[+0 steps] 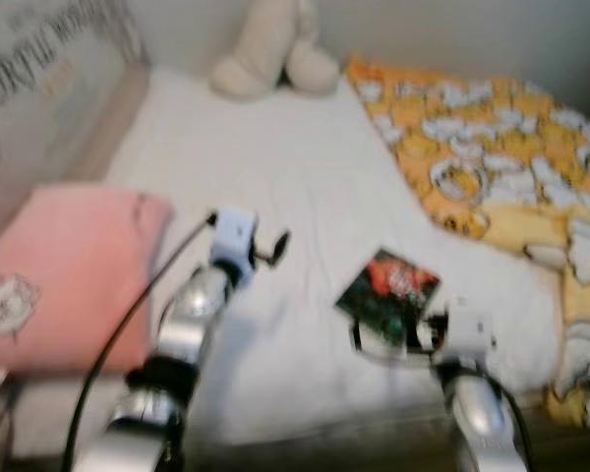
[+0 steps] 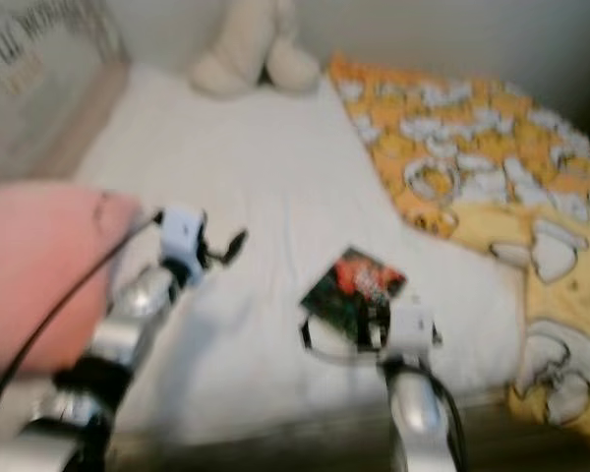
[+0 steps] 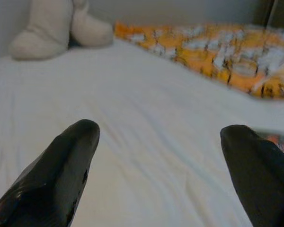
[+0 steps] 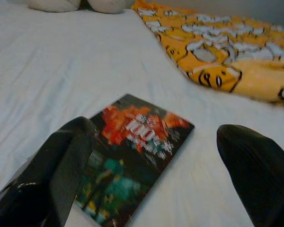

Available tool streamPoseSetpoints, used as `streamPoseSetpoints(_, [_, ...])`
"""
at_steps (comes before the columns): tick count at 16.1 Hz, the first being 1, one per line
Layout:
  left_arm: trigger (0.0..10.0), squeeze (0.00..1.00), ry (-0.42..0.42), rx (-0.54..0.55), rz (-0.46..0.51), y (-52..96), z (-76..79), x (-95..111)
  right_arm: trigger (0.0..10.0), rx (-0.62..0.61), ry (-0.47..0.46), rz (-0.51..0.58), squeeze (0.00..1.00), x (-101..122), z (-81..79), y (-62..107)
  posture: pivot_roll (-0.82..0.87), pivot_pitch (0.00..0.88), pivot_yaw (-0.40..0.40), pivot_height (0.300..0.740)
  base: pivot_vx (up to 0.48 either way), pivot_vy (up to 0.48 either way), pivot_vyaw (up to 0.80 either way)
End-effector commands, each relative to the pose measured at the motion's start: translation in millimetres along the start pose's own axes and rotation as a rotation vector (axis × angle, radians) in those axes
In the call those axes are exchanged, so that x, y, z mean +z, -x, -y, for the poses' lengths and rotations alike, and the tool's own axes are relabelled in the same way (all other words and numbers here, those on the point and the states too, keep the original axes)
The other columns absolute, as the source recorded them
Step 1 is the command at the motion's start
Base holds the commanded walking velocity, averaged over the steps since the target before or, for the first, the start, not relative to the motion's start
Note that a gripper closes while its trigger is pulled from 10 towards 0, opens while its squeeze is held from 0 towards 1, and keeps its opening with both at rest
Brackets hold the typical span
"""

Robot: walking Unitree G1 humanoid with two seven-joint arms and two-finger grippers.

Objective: Clean up the room

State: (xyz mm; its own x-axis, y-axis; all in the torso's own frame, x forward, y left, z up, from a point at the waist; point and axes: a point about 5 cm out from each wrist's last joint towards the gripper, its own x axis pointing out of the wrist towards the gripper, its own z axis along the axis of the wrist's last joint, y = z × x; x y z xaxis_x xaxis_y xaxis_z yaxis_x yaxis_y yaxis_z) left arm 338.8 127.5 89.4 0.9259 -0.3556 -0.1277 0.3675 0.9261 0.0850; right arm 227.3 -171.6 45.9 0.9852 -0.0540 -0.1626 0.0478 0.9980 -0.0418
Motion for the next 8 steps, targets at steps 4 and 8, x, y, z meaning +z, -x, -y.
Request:
streamPoseSetpoints(4, [10.0,0.00,0.052,-0.027,0.034,16.1,4.7,-10,10.0,0.018,0.007,0.028,0.00,9,-1.7,-5.7,0.00,0.000,-0.005,0.735,0.000,0.000,0.00])
streamPoseSetpoints(8, [10.0,0.00,-0.054,0.037,0.012,-0.3,5.0,-3,10.0,0.047,0.006,0.023,0.00,10,-7.8,-9.9,0.01,0.000,-0.012,0.735,0.000,0.000,-0.70])
